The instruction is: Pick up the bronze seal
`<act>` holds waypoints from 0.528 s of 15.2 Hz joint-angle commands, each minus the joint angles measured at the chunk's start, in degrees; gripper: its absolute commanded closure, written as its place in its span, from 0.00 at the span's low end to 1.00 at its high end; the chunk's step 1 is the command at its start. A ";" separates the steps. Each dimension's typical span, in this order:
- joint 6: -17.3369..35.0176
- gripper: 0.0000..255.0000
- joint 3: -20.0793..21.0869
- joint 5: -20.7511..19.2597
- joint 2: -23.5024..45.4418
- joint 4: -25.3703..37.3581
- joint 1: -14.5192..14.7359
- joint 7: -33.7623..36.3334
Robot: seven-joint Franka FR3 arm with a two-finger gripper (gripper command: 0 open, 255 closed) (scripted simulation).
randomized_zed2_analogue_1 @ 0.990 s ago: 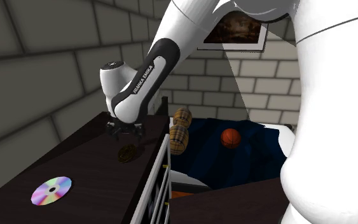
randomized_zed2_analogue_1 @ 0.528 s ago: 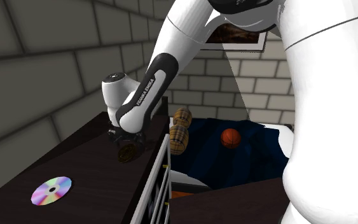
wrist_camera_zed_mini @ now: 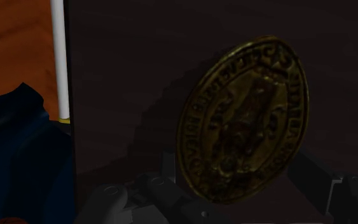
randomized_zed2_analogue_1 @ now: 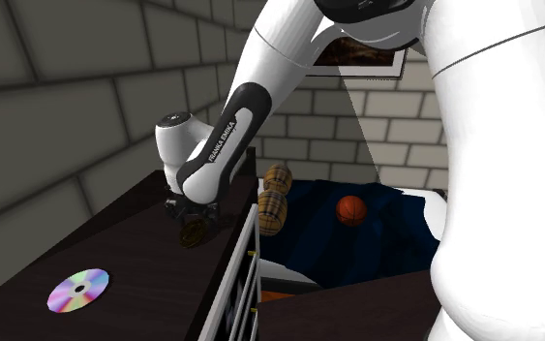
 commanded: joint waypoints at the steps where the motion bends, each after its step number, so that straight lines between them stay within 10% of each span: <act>1: 0.00 1.00 0.00 0.00 0.00 0.00 0.00 0.00; 8: -2.18 1.00 2.25 3.06 -3.12 -0.67 -1.63 -2.50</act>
